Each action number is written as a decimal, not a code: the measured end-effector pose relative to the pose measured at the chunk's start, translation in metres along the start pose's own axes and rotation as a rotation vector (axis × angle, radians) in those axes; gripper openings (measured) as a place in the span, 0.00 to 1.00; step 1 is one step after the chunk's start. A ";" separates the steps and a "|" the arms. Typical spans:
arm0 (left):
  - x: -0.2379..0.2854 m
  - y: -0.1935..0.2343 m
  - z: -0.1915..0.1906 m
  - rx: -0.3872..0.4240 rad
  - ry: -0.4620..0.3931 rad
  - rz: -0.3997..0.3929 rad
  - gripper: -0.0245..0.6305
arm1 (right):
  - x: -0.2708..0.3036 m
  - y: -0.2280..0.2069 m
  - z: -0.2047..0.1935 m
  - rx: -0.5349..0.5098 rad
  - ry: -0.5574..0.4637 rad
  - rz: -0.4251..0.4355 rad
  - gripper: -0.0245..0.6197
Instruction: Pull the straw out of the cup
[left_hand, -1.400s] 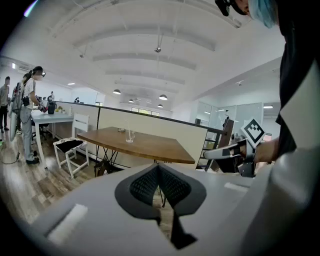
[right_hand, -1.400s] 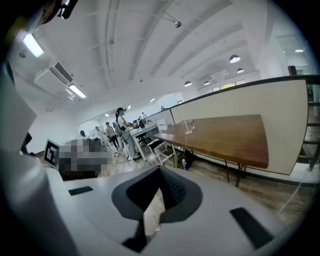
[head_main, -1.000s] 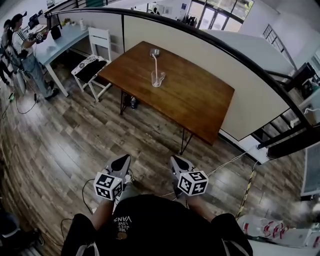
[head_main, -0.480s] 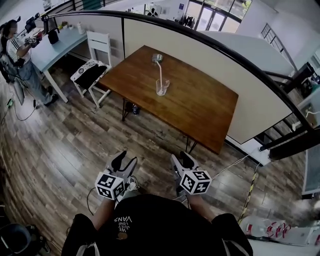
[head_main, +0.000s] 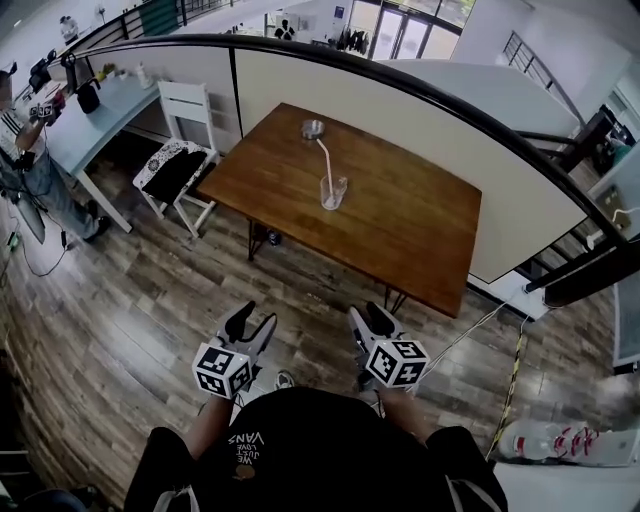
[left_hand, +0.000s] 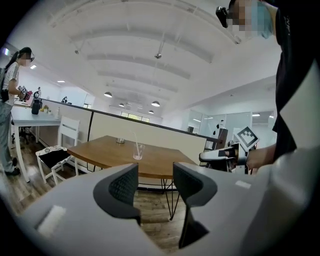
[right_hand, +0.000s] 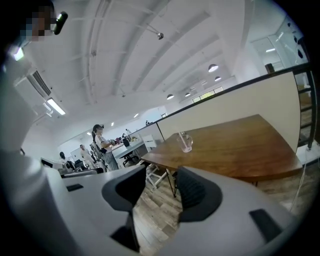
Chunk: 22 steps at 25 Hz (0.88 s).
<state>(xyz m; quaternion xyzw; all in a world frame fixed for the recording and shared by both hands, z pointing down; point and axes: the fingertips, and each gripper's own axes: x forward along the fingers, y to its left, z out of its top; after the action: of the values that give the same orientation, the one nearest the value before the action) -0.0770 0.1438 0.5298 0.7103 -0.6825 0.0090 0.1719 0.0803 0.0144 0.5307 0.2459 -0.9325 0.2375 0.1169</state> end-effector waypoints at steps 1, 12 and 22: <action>0.002 0.005 0.003 0.007 0.002 -0.013 0.35 | 0.005 0.002 0.001 0.005 -0.005 -0.008 0.30; 0.021 0.048 0.008 -0.005 0.006 -0.077 0.35 | 0.043 0.018 -0.007 0.030 0.013 -0.048 0.29; 0.060 0.075 0.009 -0.037 0.022 -0.037 0.35 | 0.091 -0.013 0.019 0.039 0.031 -0.034 0.29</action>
<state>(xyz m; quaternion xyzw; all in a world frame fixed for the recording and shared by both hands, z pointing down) -0.1480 0.0824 0.5536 0.7194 -0.6674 0.0009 0.1924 0.0074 -0.0419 0.5504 0.2600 -0.9215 0.2572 0.1306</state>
